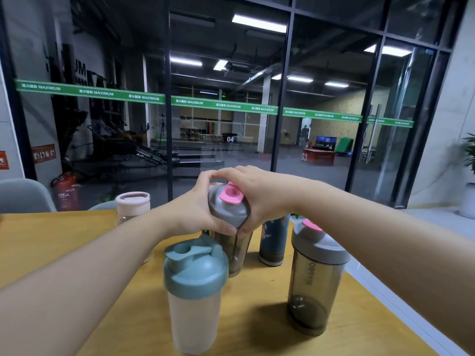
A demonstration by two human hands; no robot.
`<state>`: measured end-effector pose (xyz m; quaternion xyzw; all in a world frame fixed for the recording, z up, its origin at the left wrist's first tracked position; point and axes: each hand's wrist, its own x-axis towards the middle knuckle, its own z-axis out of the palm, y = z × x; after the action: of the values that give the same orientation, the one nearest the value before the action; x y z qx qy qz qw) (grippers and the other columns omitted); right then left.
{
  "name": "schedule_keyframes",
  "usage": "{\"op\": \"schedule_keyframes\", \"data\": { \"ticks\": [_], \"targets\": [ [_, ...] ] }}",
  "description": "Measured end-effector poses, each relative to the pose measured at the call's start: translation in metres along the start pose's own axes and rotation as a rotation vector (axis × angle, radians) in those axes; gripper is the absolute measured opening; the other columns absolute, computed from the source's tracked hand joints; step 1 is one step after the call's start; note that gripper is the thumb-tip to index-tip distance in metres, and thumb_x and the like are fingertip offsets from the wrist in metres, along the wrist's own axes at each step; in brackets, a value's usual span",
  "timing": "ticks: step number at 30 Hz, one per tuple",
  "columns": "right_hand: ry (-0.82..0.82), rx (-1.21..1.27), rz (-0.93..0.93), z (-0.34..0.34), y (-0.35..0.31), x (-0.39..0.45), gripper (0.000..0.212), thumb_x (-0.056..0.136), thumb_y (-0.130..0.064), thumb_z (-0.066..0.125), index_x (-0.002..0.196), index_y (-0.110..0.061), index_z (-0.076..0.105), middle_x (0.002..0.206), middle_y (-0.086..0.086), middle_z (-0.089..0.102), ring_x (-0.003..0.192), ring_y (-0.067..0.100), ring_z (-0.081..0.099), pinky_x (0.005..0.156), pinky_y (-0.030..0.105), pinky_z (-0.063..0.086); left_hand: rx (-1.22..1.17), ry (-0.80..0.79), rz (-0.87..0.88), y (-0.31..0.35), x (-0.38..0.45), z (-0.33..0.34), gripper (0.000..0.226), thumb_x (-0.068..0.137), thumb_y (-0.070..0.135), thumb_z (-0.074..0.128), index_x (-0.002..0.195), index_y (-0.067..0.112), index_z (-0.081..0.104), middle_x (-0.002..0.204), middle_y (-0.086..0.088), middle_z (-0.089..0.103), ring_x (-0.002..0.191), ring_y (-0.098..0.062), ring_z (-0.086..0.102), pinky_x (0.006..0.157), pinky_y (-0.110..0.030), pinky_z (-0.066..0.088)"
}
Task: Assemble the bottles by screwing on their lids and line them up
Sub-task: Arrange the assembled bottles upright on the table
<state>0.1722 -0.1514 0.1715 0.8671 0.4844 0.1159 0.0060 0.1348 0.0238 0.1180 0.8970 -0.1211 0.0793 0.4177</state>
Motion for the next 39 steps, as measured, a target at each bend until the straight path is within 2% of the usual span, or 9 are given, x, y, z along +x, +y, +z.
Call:
{"op": "schedule_keyframes", "data": {
  "ticks": [3, 5, 10, 17, 27, 30, 32, 35, 39],
  "targets": [
    [-0.007, -0.022, 0.022, 0.002, 0.002, 0.000, 0.094, 0.060, -0.049, 0.082, 0.136, -0.028, 0.032, 0.124, -0.004, 0.042, 0.111, 0.015, 0.040, 0.094, 0.028, 0.039, 0.026, 0.025, 0.002, -0.002, -0.003, 0.003, 0.123, 0.064, 0.022, 0.088, 0.147, 0.035, -0.001, 0.125, 0.027, 0.047, 0.119, -0.002, 0.048, 0.087, -0.007, 0.036],
    [-0.017, 0.020, 0.066, 0.003, 0.005, 0.000, 0.086, 0.060, -0.052, 0.081, 0.130, -0.029, 0.037, 0.120, -0.006, 0.044, 0.107, 0.014, 0.042, 0.092, 0.030, 0.043, 0.064, 0.044, 0.000, -0.002, -0.007, 0.005, 0.125, 0.067, 0.031, 0.085, 0.149, 0.037, -0.010, 0.134, 0.024, 0.043, 0.127, -0.002, 0.041, 0.099, -0.018, 0.031],
    [-0.062, 0.066, 0.224, 0.005, 0.017, -0.002, 0.070, 0.064, -0.057, 0.077, 0.116, -0.029, 0.040, 0.106, -0.007, 0.048, 0.096, 0.015, 0.049, 0.074, 0.026, 0.043, 0.324, -0.076, -0.087, -0.003, -0.021, 0.004, 0.107, 0.074, 0.059, 0.069, 0.146, 0.044, -0.009, 0.155, 0.015, 0.027, 0.136, -0.011, 0.037, 0.108, -0.032, 0.035],
    [-0.114, 0.082, 0.418, 0.007, 0.036, -0.006, 0.059, 0.068, -0.063, 0.070, 0.103, -0.023, 0.045, 0.085, -0.008, 0.050, 0.073, 0.008, 0.048, 0.059, 0.025, 0.036, 0.389, -0.142, -0.154, -0.008, -0.041, -0.005, 0.086, 0.074, 0.067, 0.060, 0.144, 0.043, 0.016, 0.146, 0.019, 0.036, 0.127, -0.005, 0.042, 0.104, -0.030, 0.040],
    [-0.194, 0.078, 0.538, 0.013, 0.054, -0.015, 0.063, 0.068, -0.068, 0.067, 0.107, -0.023, 0.045, 0.093, -0.006, 0.053, 0.079, 0.010, 0.051, 0.061, 0.026, 0.038, 0.346, -0.125, -0.225, -0.006, -0.049, 0.000, 0.056, 0.083, 0.063, 0.052, 0.129, 0.035, 0.040, 0.125, 0.021, 0.047, 0.105, -0.005, 0.053, 0.083, -0.023, 0.045],
    [-0.250, 0.048, 0.567, 0.017, 0.056, -0.018, 0.065, 0.071, -0.064, 0.068, 0.111, -0.018, 0.047, 0.101, 0.000, 0.057, 0.082, 0.013, 0.053, 0.060, 0.024, 0.039, 0.406, -0.092, -0.213, 0.000, -0.052, 0.001, 0.042, 0.084, 0.062, 0.052, 0.115, 0.034, 0.046, 0.102, 0.025, 0.052, 0.090, 0.003, 0.053, 0.071, -0.018, 0.043],
    [-0.278, 0.033, 0.593, 0.018, 0.055, -0.018, 0.067, 0.071, -0.062, 0.069, 0.113, -0.013, 0.051, 0.107, 0.006, 0.061, 0.084, 0.017, 0.055, 0.060, 0.025, 0.040, 0.482, -0.061, -0.183, 0.004, -0.054, 0.000, 0.036, 0.085, 0.062, 0.050, 0.108, 0.033, 0.049, 0.094, 0.027, 0.052, 0.086, 0.005, 0.054, 0.071, -0.018, 0.046],
    [-0.308, 0.015, 0.620, 0.020, 0.053, -0.017, 0.069, 0.072, -0.058, 0.071, 0.116, -0.008, 0.053, 0.111, 0.011, 0.063, 0.082, 0.021, 0.054, 0.057, 0.026, 0.036, 0.558, -0.050, -0.147, 0.008, -0.058, -0.002, 0.036, 0.083, 0.064, 0.052, 0.105, 0.035, 0.049, 0.102, 0.026, 0.053, 0.090, 0.005, 0.055, 0.077, -0.021, 0.049],
    [-0.333, 0.005, 0.652, 0.020, 0.049, -0.015, 0.068, 0.073, -0.054, 0.071, 0.119, -0.009, 0.050, 0.107, 0.008, 0.061, 0.083, 0.021, 0.055, 0.056, 0.025, 0.037, 0.616, -0.106, -0.150, 0.008, -0.062, -0.002, 0.039, 0.081, 0.062, 0.056, 0.109, 0.037, 0.044, 0.113, 0.025, 0.051, 0.083, 0.008, 0.049, 0.063, -0.014, 0.038]
  ]
}}
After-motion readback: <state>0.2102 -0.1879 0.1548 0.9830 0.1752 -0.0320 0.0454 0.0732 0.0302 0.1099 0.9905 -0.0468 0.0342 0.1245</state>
